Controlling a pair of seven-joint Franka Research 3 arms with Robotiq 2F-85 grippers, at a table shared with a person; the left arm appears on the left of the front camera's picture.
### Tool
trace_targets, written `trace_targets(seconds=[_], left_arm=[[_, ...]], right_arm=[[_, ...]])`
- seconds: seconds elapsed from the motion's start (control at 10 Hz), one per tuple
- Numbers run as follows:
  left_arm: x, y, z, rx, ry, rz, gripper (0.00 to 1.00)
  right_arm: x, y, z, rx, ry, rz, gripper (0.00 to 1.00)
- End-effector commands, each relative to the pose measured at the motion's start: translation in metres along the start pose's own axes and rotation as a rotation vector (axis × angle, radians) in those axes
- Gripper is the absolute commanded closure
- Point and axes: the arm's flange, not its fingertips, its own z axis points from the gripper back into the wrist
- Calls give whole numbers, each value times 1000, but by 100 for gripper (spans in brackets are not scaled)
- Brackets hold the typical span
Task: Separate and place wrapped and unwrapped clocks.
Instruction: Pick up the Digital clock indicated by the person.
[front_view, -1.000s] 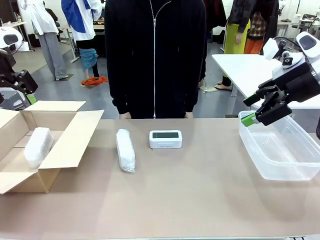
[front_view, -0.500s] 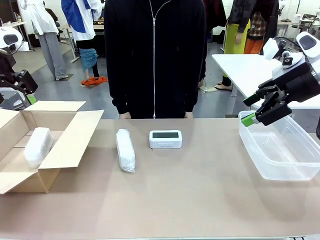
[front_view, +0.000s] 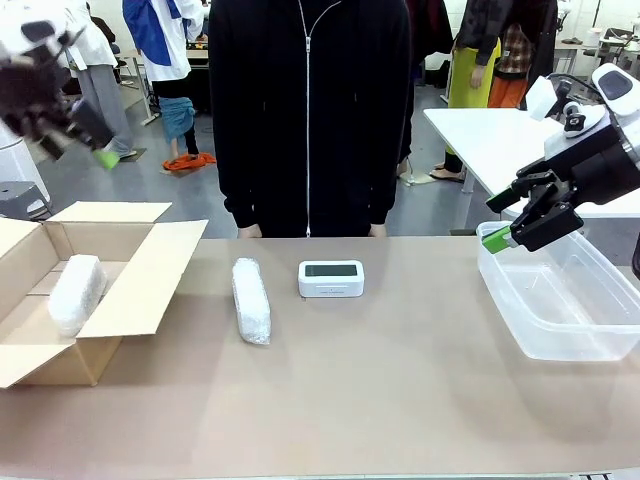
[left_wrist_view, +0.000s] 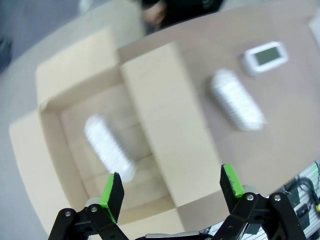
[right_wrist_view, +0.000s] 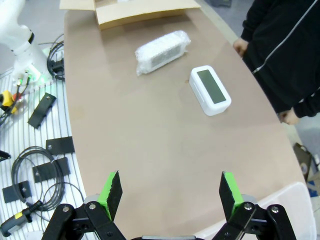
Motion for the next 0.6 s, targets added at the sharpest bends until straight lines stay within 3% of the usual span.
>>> trace_targets(seconds=[0.0, 0.2, 0.4, 0.5], left_arm=[[-9, -31, 20, -315, -126, -295, 0], [-26, -48, 29, -526, -252, -591, 0], [-48, -53, 28, -578, -348, -697, 0], [-61, -61, 27, -542, -350, -728, 0]], right_arm=[[0, -3, -3, 24, -29, 10, 0], [0, -3, -3, 24, -29, 10, 0], [0, -3, -3, 24, -29, 10, 0], [0, -3, -3, 24, -29, 10, 0]])
